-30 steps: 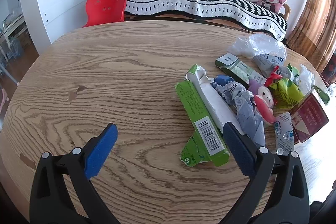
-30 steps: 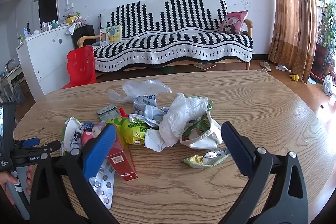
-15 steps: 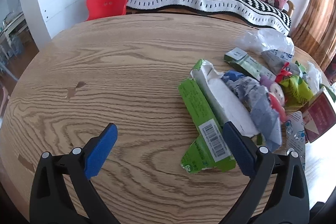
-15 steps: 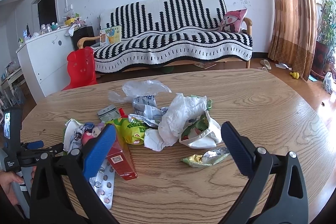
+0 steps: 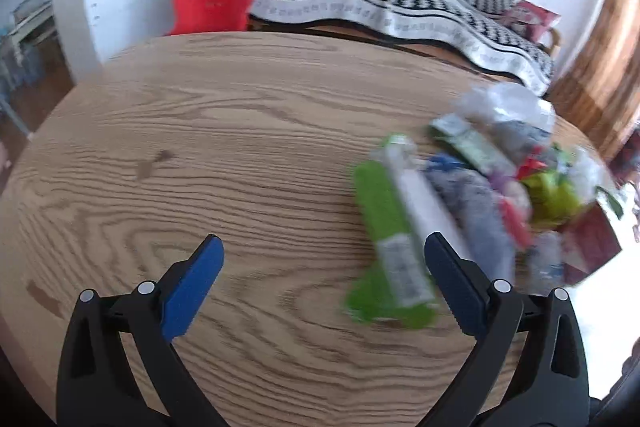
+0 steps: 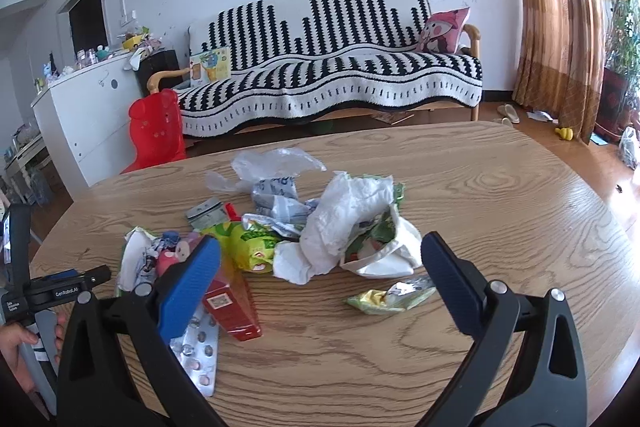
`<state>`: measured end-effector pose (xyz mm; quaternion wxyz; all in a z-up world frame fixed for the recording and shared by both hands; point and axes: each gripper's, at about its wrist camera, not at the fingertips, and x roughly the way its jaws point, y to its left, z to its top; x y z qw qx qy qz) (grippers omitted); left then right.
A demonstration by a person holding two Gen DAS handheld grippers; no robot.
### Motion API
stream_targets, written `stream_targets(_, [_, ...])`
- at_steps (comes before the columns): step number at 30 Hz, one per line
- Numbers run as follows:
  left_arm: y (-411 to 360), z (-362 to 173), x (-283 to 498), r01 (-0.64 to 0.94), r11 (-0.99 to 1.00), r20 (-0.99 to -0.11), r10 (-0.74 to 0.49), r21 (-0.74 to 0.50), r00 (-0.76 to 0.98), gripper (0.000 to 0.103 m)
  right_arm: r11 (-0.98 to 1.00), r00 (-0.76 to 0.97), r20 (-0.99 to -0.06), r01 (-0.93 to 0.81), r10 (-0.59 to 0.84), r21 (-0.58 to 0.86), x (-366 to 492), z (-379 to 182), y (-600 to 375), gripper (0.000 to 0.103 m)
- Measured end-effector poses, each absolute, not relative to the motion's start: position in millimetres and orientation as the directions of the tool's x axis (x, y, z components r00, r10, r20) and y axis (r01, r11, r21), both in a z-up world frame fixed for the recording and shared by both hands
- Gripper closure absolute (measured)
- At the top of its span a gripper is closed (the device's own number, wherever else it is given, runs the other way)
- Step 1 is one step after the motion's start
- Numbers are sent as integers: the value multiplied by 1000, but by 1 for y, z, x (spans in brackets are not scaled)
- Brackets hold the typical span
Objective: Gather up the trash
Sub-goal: 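Grasp the green snack box with left gripper while right gripper grasps red cigarette pack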
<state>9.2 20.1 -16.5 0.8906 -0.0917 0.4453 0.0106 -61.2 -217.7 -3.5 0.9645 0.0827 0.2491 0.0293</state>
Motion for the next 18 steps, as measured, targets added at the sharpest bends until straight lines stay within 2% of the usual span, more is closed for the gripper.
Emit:
stream_targets(1, [14,-16,11,-86,984,-793,-74,-157,604,5,982,880,-461,-30,114,185,-62,-3,-216,6])
stream_targets(7, [-9,-25,21,-84,995,-801,5,-57,598,5,982,843,-509,-113,175,151,-50,-11,-185,6])
stream_targets(13, [-11,-35,37,-76,995,-817,-5,-60,577,5,980,784,-587,-161,201,121,-35,-21,-160,7])
stream_targets(15, [-7,-37,41,-66,994,-819,-30,-83,573,5,979,796,-572,-185,198,83,-32,-26,-150,14])
stream_targets(17, [-1,-40,46,-62,991,-823,-61,-117,564,5,979,774,-602,-190,195,72,-29,-30,-145,22])
stream_targets(18, [1,-41,47,-60,989,-823,-79,-136,562,5,980,764,-618,-190,188,63,-26,-33,-143,31])
